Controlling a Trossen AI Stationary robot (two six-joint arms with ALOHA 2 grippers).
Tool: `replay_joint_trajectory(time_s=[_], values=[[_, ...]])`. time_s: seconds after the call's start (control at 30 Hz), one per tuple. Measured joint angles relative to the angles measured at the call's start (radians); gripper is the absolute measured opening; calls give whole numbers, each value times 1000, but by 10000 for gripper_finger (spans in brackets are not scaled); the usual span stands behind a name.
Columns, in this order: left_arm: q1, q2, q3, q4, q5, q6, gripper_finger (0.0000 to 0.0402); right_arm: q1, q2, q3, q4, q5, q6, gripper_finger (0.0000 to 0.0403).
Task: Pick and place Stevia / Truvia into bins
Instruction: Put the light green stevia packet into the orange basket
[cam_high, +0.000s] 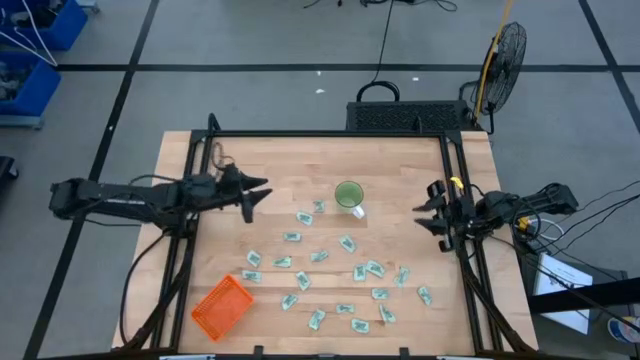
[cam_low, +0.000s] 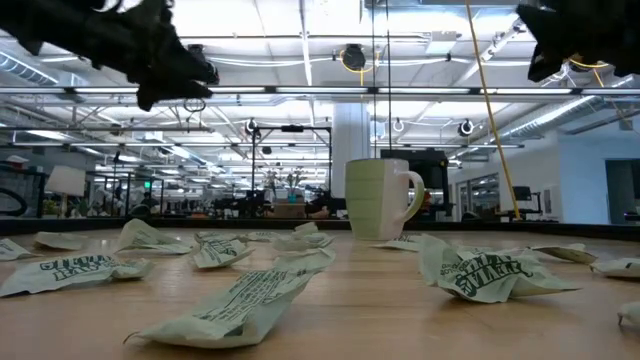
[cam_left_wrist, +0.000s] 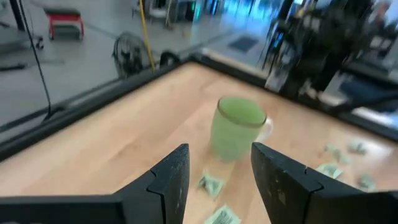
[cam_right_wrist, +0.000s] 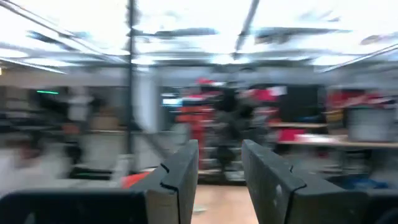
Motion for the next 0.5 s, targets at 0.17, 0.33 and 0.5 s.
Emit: replay_joint_trajectory(time_s=[0.17, 0.33, 0.5], values=[[11, 146, 37, 12, -34, -3, 177, -1, 0, 1, 0, 203, -21, 118], [31, 225, 44, 60, -45, -12, 177, -1, 15, 48, -16, 147, -21, 118], [67, 254, 44, 63, -139, -98, 177, -1, 95, 134, -83, 149, -18, 118]])
